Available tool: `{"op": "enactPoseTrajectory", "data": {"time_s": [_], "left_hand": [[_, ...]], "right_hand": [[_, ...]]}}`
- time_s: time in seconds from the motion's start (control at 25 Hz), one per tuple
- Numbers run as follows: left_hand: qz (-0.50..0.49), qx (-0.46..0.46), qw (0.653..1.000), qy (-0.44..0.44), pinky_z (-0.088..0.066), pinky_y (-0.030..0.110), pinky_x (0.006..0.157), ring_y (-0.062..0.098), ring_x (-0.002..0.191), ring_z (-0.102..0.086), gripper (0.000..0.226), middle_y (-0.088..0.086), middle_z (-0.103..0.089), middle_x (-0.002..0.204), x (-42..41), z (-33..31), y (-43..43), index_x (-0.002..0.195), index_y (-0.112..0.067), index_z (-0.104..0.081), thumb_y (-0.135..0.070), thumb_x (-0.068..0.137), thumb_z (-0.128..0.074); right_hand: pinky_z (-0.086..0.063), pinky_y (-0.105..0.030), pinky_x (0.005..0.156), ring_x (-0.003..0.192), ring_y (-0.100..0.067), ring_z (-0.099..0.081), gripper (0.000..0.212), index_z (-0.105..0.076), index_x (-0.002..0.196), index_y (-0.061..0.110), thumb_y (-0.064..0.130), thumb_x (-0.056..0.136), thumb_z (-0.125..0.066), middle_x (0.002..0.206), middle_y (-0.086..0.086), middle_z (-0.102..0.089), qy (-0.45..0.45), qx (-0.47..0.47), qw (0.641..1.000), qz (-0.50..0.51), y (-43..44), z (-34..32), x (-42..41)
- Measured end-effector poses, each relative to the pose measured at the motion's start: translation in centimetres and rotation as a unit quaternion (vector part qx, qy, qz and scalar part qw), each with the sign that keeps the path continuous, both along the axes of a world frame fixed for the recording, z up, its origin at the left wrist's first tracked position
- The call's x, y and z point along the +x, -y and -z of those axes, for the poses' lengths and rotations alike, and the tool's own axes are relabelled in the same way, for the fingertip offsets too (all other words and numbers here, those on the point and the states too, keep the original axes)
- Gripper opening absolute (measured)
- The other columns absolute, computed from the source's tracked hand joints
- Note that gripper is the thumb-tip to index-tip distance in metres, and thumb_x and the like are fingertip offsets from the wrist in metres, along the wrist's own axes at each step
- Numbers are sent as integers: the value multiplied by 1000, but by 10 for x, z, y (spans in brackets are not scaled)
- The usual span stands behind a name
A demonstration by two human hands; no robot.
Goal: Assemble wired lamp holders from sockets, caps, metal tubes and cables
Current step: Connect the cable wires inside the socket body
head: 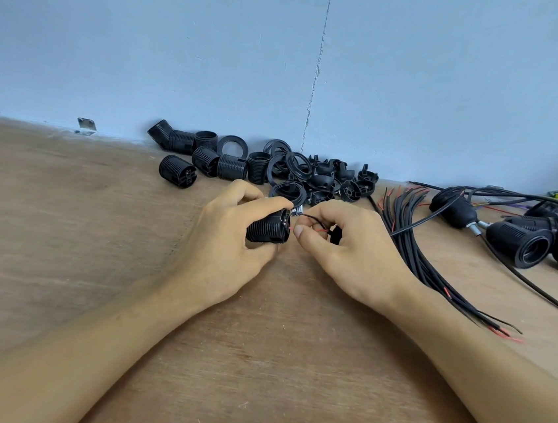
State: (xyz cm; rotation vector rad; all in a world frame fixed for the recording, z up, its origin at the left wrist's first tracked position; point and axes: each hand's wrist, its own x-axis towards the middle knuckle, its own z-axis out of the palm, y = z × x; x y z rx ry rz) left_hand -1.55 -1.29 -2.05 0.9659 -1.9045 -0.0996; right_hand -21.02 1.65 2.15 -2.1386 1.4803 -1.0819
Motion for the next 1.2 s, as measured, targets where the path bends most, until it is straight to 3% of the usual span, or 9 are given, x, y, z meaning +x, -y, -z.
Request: {"op": "enactPoseTrajectory", "data": {"time_s": [0.12,0.28,0.36,0.48,0.68,0.92,1.08,1.2], "left_hand": [[14,36,999,-28,-44,8,88,-2,101,-61,56,-16,-64,106,1,-3,0,120,-36,-71,-12,72,-87],[35,85,995,-27,-57,39,86,7,98,-67,43,-14,-70,101,1,-7,-3,110,-38,-70,-23,73,-85],[35,90,995,-25,-58,43,84,9,95,-67,40,-13,-69,99,0,-8,-3,107,-37,-69,-24,73,-84],[30,90,995,-19,-57,39,83,7,93,-65,43,-14,-68,98,-1,-7,-4,106,-37,-71,-18,72,-89],[8,61,998,-13,-48,17,82,3,94,-62,51,-13,-66,102,-1,-5,-3,112,-35,-74,-18,68,-93],[20,76,997,-19,-60,38,82,3,103,-60,61,-13,-61,108,-2,-3,-4,124,-34,-72,-19,69,-94],[22,70,997,5,-59,39,85,7,103,-61,63,-13,-60,109,-2,-2,-3,126,-34,-71,-18,70,-93],[23,62,998,13,-56,34,87,6,100,-60,63,-13,-60,108,-3,-4,-3,126,-34,-71,-18,69,-93]], "right_hand": [[-37,-8,69,71,-1,-53,11,-69,81,24,22,91,-68,71,7,-61,1,4,1000,0,0,0,0],[-39,-9,71,74,-2,-55,10,-69,83,27,23,92,-68,75,8,-63,9,-3,1000,-6,-1,0,1],[-40,-10,71,76,-3,-57,9,-70,84,26,22,92,-69,77,7,-65,17,-5,1000,-7,-2,0,1],[-41,-11,70,76,-4,-57,7,-71,85,25,23,92,-69,77,8,-64,16,-8,1000,-7,-1,0,1],[-39,-10,68,73,-5,-56,9,-70,83,27,22,91,-69,72,9,-61,4,-14,1000,-8,-1,0,1],[-39,-33,82,76,-10,-50,10,-65,81,21,20,91,-67,71,12,-53,-114,-91,989,-14,3,1,1],[-34,-35,90,79,-7,-43,5,-65,88,23,21,93,-64,72,18,-42,-181,-129,975,-12,1,3,1],[-35,-37,89,80,-6,-41,2,-64,92,23,22,93,-63,73,20,-40,-169,-114,979,-10,0,4,3]]}}
